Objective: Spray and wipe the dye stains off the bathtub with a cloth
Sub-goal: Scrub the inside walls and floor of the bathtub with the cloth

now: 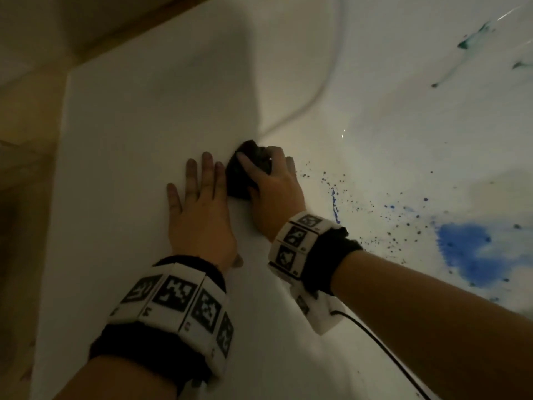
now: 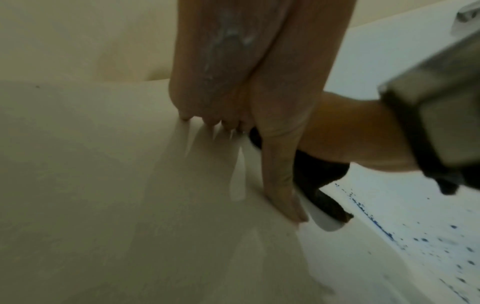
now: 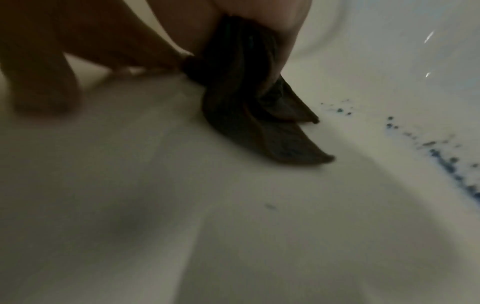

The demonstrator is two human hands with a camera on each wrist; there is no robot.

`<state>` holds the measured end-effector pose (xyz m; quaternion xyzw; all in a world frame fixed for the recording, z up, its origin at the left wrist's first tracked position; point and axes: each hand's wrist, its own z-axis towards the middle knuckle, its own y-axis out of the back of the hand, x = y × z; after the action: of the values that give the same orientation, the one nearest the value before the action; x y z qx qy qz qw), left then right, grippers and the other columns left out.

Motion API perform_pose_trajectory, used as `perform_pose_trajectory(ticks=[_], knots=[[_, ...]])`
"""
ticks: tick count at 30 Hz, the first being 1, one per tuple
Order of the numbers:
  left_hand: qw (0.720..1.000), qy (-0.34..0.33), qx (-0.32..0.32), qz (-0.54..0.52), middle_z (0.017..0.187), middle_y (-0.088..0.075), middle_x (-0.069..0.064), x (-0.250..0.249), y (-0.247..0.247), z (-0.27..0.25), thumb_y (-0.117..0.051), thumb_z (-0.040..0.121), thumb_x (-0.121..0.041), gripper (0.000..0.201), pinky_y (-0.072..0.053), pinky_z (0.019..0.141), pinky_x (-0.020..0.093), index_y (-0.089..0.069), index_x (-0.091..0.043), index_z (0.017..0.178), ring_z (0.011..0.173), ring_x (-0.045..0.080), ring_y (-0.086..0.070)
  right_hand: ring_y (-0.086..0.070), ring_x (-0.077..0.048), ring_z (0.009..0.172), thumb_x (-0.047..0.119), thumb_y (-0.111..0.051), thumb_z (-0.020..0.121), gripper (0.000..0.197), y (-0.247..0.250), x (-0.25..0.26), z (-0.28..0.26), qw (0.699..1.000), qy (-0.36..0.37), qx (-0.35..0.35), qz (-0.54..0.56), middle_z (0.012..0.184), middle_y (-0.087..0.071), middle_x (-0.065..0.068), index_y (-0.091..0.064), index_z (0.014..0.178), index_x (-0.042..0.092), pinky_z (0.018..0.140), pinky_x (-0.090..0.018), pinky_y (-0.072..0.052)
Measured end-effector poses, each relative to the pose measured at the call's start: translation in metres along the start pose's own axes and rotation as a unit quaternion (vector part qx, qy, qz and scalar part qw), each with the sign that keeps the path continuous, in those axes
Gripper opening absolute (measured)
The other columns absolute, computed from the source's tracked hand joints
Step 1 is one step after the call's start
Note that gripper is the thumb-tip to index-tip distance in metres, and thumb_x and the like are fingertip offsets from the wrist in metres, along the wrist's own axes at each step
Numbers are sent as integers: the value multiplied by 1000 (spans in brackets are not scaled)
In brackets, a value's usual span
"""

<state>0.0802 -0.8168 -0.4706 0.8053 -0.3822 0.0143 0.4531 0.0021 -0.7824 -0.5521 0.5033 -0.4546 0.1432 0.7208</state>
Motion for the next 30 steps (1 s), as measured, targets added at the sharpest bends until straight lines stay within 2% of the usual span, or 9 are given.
perform_pose_trajectory(ticks=[2, 6, 12, 15, 18, 22, 24, 27, 30], knots=[[1000, 2, 0, 2, 146, 40, 6, 0, -1, 1, -80, 63, -46, 140, 11, 113, 46, 32, -12, 140, 138, 26, 30, -50, -44, 102, 0, -69, 73, 57, 1, -15, 4, 999, 5, -17, -32, 123, -50, -24, -58, 126, 17, 71, -47, -53], [1000, 14, 8, 9, 144, 43, 8, -3, -1, 5, -81, 60, -48, 145, 11, 112, 48, 35, -10, 139, 137, 28, 32, -30, -34, 125, 11, -49, 91, 54, 13, -70, 7, 986, -146, 55, -58, 144, -27, -12, -36, 141, 28, 102, -43, -37], [999, 24, 13, 24, 143, 43, 8, -6, -2, 7, -81, 57, -53, 148, 8, 113, 50, 36, -10, 138, 137, 29, 31, -45, -36, 119, 18, -48, 93, 42, 33, -138, -14, 915, -377, 144, -14, 134, -45, -17, -44, 135, 16, 104, -41, -38], [999, 29, 13, 24, 143, 43, 8, -6, 0, 8, -80, 57, -53, 148, 9, 113, 50, 37, -11, 137, 137, 29, 31, -54, -28, 112, 17, -55, 90, 39, 62, -143, -19, 923, -363, 119, 39, 123, -58, -8, -54, 129, 21, 97, -28, -40], [999, 39, 16, 23, 143, 43, 10, -8, 0, 8, -80, 58, -52, 148, 9, 113, 50, 38, -10, 136, 137, 30, 31, -52, -23, 113, 10, -54, 90, 46, 88, -146, -5, 958, -285, 32, 1, 127, -53, -8, -49, 134, 22, 88, -16, -35], [998, 50, 15, 28, 142, 44, 11, -12, -5, 6, -79, 56, -56, 150, 7, 113, 51, 46, -9, 123, 137, 31, 31, -46, -28, 116, -7, -56, 80, 57, 118, -154, 33, 976, -160, -141, -37, 133, -35, -13, -47, 132, 13, 106, -27, -35], [998, 54, 11, 21, 141, 46, 11, -14, -5, 6, -79, 56, -56, 150, 6, 113, 51, 48, -9, 120, 137, 31, 31, -45, -30, 117, -13, -55, 72, 59, 129, -158, 52, 971, -137, -188, -49, 133, -33, -14, -48, 126, 8, 106, -32, -38], [999, 54, 5, 7, 140, 47, 10, -17, -5, 7, -78, 57, -56, 149, 8, 113, 51, 49, -10, 120, 136, 31, 33, -38, -32, 120, -15, -51, 72, 57, 128, -156, 72, 965, -173, -173, -96, 134, -33, -16, -46, 124, 6, 104, -30, -34], [999, 53, -5, 1, 137, 50, 9, -18, -6, 9, -78, 56, -57, 150, 9, 112, 51, 49, -10, 121, 136, 31, 33, -40, -36, 114, 8, -50, 73, 52, 90, -128, 74, 982, -150, -58, -103, 130, -37, -20, -48, 125, 5, 98, -36, -32]])
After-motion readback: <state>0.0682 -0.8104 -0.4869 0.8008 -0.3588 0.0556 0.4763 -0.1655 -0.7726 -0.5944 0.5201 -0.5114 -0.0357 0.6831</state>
